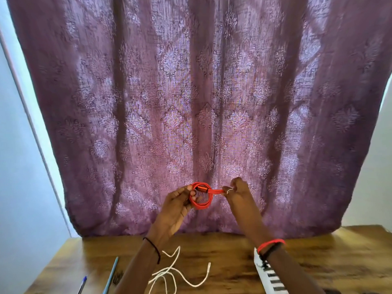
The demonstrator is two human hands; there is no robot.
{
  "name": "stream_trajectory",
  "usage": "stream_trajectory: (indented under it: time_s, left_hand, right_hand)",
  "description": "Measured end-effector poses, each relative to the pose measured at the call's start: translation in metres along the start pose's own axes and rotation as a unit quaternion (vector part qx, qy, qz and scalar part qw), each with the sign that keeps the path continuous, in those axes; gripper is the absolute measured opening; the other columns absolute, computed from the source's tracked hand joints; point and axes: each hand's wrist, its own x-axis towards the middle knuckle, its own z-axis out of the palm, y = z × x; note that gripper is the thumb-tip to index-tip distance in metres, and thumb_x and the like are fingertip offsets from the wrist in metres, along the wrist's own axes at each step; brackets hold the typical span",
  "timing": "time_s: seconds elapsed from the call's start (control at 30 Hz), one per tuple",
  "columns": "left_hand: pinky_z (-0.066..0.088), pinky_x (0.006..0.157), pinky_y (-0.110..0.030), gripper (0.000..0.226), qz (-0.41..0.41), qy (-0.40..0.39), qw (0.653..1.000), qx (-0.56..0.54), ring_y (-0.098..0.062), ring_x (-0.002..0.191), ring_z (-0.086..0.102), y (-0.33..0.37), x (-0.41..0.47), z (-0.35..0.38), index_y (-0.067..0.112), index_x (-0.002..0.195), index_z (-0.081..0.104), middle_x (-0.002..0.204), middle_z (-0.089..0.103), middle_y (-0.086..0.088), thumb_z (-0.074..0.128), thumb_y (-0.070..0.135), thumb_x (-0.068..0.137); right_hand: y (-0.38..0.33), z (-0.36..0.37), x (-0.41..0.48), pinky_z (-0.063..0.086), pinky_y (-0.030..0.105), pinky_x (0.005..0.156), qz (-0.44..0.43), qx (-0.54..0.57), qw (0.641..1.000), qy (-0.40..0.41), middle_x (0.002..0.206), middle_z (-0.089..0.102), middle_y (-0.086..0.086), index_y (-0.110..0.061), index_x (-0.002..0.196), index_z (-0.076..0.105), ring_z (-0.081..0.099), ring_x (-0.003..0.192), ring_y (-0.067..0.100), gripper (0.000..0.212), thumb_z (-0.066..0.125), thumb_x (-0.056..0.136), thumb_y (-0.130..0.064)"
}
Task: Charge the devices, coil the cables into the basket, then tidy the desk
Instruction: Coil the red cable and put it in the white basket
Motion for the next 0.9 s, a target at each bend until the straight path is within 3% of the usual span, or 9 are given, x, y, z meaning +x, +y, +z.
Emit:
stream_trajectory:
  time_s: [0.07, 0.2, 0.33, 0.4, 0.47, 0.53, 0.67, 0.8, 0.9]
  left_hand:
    - [0.056, 0.065, -0.023, 0.023, 0.002, 0.008, 1.000, -0.026, -0.005, 0.054, 0.057, -0.004, -0.001, 0.004, -0.002, 0.086, 0.062, 0.057, 0.059, -0.001, 0.040, -0.002, 0.095]
    - [0.055, 0.061, -0.017, 0.019, -0.003, 0.020, 0.998, -0.067, -0.005, 0.055, 0.059, -0.012, -0.003, 0.008, -0.003, 0.090, 0.060, 0.059, 0.058, -0.002, 0.042, 0.001, 0.095]
    - [0.055, 0.061, -0.017, 0.019, -0.013, 0.026, 0.994, -0.108, -0.005, 0.054, 0.059, -0.018, -0.005, 0.005, -0.005, 0.095, 0.058, 0.059, 0.060, -0.002, 0.040, 0.000, 0.095]
    - [0.057, 0.063, -0.019, 0.020, -0.020, 0.031, 0.990, -0.134, -0.007, 0.055, 0.061, -0.019, -0.004, 0.002, -0.006, 0.096, 0.059, 0.062, 0.064, -0.006, 0.041, 0.000, 0.095]
    - [0.056, 0.066, -0.021, 0.020, -0.024, 0.033, 0.988, -0.147, -0.009, 0.058, 0.064, -0.019, -0.004, 0.001, -0.005, 0.098, 0.060, 0.069, 0.068, -0.008, 0.042, 0.000, 0.095]
    - [0.056, 0.067, -0.021, 0.020, -0.026, 0.029, 0.988, -0.151, -0.009, 0.059, 0.066, -0.018, -0.004, 0.002, -0.005, 0.096, 0.060, 0.069, 0.069, -0.008, 0.040, -0.001, 0.095]
    - [0.057, 0.066, -0.021, 0.021, -0.026, 0.014, 0.993, -0.114, -0.010, 0.061, 0.068, -0.019, -0.009, 0.006, -0.006, 0.093, 0.061, 0.070, 0.071, -0.010, 0.040, 0.001, 0.095]
    - [0.056, 0.070, -0.020, 0.022, 0.004, 0.001, 0.999, -0.042, -0.011, 0.069, 0.069, -0.022, -0.008, 0.002, -0.008, 0.101, 0.061, 0.079, 0.073, -0.009, 0.042, 0.000, 0.094]
    - [0.056, 0.067, -0.019, 0.021, 0.030, -0.004, 1.000, 0.006, -0.010, 0.068, 0.068, -0.022, -0.005, 0.000, -0.007, 0.099, 0.062, 0.077, 0.073, -0.008, 0.042, -0.002, 0.093]
  right_hand:
    - [0.003, 0.015, -0.008, 0.045, 0.040, 0.073, -0.042, -0.060, 0.996, 0.045, 0.087, 0.044, 0.004, -0.007, 0.090, 0.058, 0.048, 0.070, 0.022, 0.004, 0.056, 0.088, -0.005]
    - [0.009, 0.026, -0.017, 0.036, 0.023, 0.075, -0.065, -0.069, 0.991, 0.098, 0.092, 0.037, -0.001, 0.002, 0.089, 0.065, 0.044, 0.066, 0.014, 0.012, 0.057, 0.082, 0.009]
    - [0.015, 0.030, -0.014, 0.042, 0.034, 0.071, 0.007, -0.034, 0.998, 0.048, 0.081, 0.057, 0.013, -0.001, 0.083, 0.068, 0.058, 0.069, 0.030, 0.017, 0.051, 0.085, -0.001]
    - [0.015, 0.030, -0.014, 0.050, 0.040, 0.069, 0.080, 0.072, 0.994, -0.012, 0.075, 0.066, 0.016, -0.012, 0.075, 0.069, 0.062, 0.066, 0.030, 0.022, 0.051, 0.086, -0.008]
    - [0.011, 0.033, -0.018, 0.056, 0.040, 0.065, 0.181, 0.247, 0.951, -0.048, 0.073, 0.067, 0.014, -0.015, 0.069, 0.067, 0.063, 0.063, 0.023, 0.027, 0.054, 0.089, -0.004]
    - [0.002, 0.034, -0.023, 0.058, 0.027, 0.061, 0.249, 0.426, 0.867, -0.063, 0.080, 0.067, 0.017, 0.001, 0.081, 0.067, 0.066, 0.066, 0.019, 0.015, 0.054, 0.088, 0.004]
    - [-0.012, 0.032, -0.026, 0.058, 0.023, 0.062, 0.288, 0.588, 0.753, -0.065, 0.079, 0.072, 0.013, 0.011, 0.093, 0.063, 0.070, 0.072, 0.015, 0.015, 0.050, 0.086, 0.010]
    - [-0.021, 0.027, -0.025, 0.058, 0.020, 0.064, 0.321, 0.615, 0.718, -0.062, 0.071, 0.070, 0.012, 0.008, 0.083, 0.062, 0.068, 0.065, 0.011, 0.017, 0.046, 0.084, 0.015]
    - [-0.021, 0.024, -0.026, 0.056, 0.020, 0.054, 0.345, 0.633, 0.689, -0.074, 0.061, 0.068, 0.011, 0.007, 0.074, 0.060, 0.068, 0.058, 0.012, 0.025, 0.039, 0.082, 0.019]
